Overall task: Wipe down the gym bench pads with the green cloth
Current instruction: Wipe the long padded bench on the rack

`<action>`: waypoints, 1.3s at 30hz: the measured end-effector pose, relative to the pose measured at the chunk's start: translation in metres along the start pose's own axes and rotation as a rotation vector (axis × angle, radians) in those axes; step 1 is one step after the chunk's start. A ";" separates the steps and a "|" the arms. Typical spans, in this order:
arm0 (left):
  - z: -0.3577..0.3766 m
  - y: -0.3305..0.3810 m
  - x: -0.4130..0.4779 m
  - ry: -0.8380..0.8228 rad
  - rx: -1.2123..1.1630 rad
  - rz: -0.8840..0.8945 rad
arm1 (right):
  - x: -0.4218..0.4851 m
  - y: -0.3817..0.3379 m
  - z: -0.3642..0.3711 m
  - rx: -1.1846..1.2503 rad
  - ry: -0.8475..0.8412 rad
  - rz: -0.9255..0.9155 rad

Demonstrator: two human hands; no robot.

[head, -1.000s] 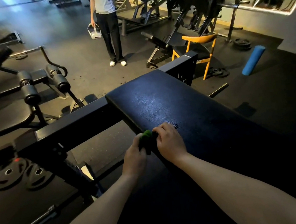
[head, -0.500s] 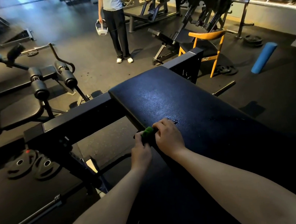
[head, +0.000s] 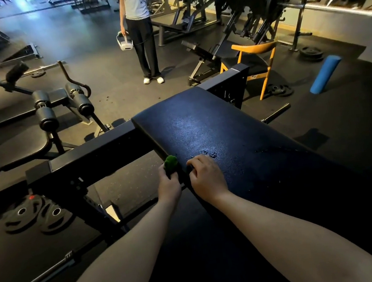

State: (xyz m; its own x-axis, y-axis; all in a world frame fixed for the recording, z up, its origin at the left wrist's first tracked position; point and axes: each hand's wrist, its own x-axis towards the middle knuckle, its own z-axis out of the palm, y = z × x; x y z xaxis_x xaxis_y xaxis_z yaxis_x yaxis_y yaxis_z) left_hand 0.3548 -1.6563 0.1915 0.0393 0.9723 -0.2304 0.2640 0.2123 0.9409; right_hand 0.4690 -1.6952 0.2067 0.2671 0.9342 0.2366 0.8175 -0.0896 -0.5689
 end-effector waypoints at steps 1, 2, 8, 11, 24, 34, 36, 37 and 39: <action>0.002 -0.003 -0.002 -0.005 0.008 -0.008 | 0.001 0.001 0.000 0.004 0.000 0.001; 0.002 -0.005 -0.007 -0.009 0.033 -0.003 | 0.000 0.002 0.001 0.008 -0.002 -0.001; 0.003 -0.015 -0.048 -0.076 0.193 0.080 | 0.002 0.006 0.001 0.022 -0.023 -0.039; -0.004 -0.018 -0.059 -0.148 0.265 0.138 | 0.001 0.005 0.001 0.050 0.001 -0.054; -0.023 0.008 -0.022 -0.080 0.177 0.419 | 0.015 -0.025 -0.006 0.433 -0.242 -0.156; -0.023 0.011 0.007 -0.120 0.218 0.304 | 0.049 -0.022 0.008 -0.040 -0.221 -0.190; -0.018 0.008 0.009 -0.155 0.270 0.270 | 0.052 -0.018 0.008 -0.136 -0.300 -0.236; -0.016 0.007 0.009 -0.166 0.272 0.266 | 0.055 -0.016 0.007 -0.146 -0.305 -0.250; -0.010 0.007 0.011 -0.178 0.259 0.254 | 0.060 -0.012 0.003 -0.150 -0.308 -0.244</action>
State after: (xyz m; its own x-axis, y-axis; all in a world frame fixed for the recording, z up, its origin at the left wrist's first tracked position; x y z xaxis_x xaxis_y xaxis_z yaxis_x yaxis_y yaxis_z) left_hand 0.3476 -1.6434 0.1985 0.2952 0.9536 -0.0595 0.4573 -0.0863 0.8851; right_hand 0.4737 -1.6370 0.2258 -0.0899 0.9918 0.0908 0.9091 0.1189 -0.3992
